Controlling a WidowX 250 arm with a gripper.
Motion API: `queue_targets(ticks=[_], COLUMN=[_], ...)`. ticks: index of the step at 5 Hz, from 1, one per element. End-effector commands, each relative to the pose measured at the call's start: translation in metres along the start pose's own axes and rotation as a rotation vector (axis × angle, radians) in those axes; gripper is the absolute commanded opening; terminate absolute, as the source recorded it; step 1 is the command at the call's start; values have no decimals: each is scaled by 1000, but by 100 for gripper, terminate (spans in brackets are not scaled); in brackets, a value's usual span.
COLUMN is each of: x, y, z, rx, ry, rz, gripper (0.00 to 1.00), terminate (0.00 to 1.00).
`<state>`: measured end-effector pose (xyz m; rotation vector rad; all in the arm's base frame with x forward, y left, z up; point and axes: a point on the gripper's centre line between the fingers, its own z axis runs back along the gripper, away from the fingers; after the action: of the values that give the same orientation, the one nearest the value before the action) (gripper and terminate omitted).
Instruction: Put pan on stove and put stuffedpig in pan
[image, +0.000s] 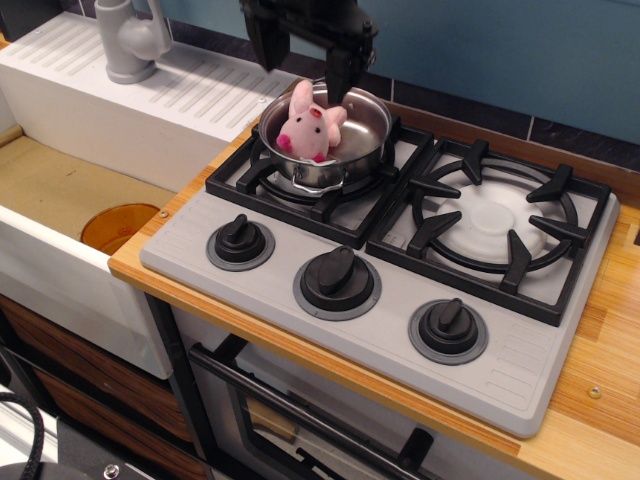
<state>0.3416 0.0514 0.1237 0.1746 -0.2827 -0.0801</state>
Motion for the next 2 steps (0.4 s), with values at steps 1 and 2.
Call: queue_targets(ticks=[1,2], x=[11,13], y=[-6,-8], z=[18,20], rx=[62,71], ry=[-74,-67], rz=[-3,-13], gripper=[100,100], terminate=[0,0])
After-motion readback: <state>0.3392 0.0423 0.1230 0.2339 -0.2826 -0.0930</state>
